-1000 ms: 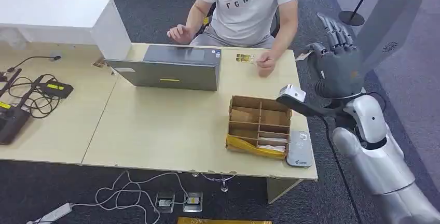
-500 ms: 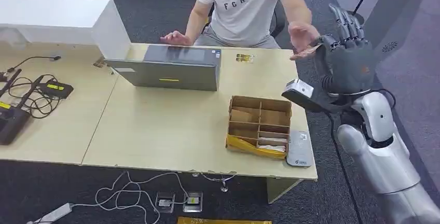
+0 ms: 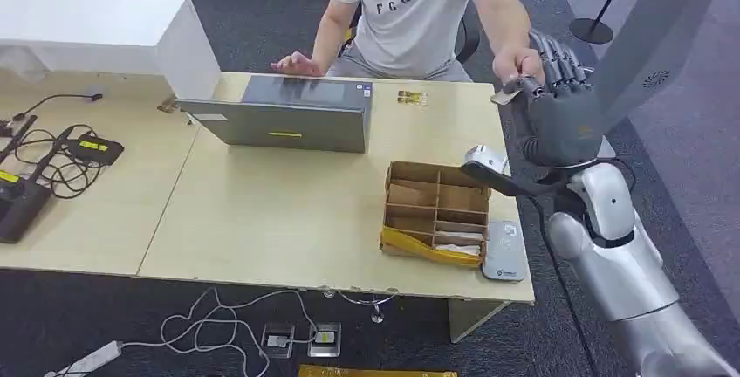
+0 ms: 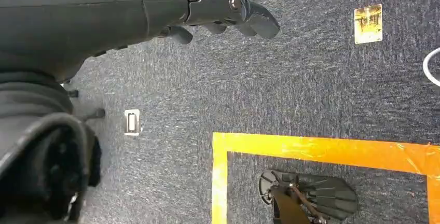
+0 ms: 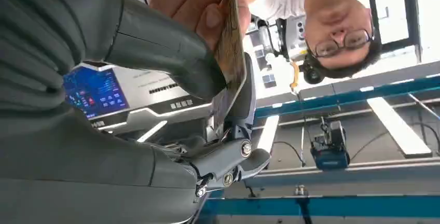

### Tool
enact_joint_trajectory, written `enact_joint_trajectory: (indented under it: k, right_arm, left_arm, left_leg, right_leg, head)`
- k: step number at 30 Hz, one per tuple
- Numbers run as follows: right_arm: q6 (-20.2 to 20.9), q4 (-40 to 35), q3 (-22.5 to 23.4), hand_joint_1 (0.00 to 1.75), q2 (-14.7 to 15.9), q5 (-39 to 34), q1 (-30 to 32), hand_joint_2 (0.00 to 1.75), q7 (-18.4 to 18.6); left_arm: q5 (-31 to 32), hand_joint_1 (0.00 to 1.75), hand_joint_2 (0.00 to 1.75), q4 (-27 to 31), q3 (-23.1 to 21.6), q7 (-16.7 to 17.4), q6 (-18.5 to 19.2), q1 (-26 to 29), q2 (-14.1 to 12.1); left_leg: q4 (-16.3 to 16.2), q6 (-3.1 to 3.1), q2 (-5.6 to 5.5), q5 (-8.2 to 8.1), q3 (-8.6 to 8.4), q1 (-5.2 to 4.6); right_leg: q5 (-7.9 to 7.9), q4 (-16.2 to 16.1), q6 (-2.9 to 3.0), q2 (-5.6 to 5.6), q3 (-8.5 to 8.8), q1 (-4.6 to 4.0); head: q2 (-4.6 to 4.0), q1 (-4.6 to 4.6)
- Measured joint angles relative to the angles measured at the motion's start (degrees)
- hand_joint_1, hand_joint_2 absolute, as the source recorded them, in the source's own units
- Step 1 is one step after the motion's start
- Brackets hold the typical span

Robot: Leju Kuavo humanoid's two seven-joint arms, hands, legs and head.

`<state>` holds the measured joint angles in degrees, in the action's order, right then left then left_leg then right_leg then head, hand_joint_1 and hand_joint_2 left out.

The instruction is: Pass the card to the sensor for recognition and then transmit it.

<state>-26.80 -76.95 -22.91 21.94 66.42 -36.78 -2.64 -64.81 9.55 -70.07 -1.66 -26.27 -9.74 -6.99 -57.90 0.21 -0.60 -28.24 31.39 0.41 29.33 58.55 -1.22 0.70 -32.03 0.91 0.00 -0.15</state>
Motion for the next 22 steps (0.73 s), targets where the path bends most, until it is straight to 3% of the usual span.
enact_joint_trajectory:
  k: [5,22]
  right_arm:
    - [3.2,4.9,-1.0,1.75,-1.9,1.4,-1.0,1.75,1.5]
    - [3.3,11.2,-3.1,1.75,-3.7,1.8,-1.3,1.75,1.9]
  left_arm:
    - [0.2,0.0,0.0,0.0,0.0,0.0,0.3,0.0,0.0]
    - [0.2,0.0,0.0,0.0,0.0,0.0,0.3,0.0,0.0]
  left_leg:
    - [0.0,-0.01,-0.06,0.01,0.03,0.0]
    - [0.0,-0.01,-0.14,0.01,0.05,0.0]
  right_leg:
    - [0.0,0.0,0.0,0.06,0.0,0.0]
    - [0.01,0.0,0.01,0.17,-0.02,0.0]
  head:
    - [0.0,0.0]
    - [0.0,0.0]
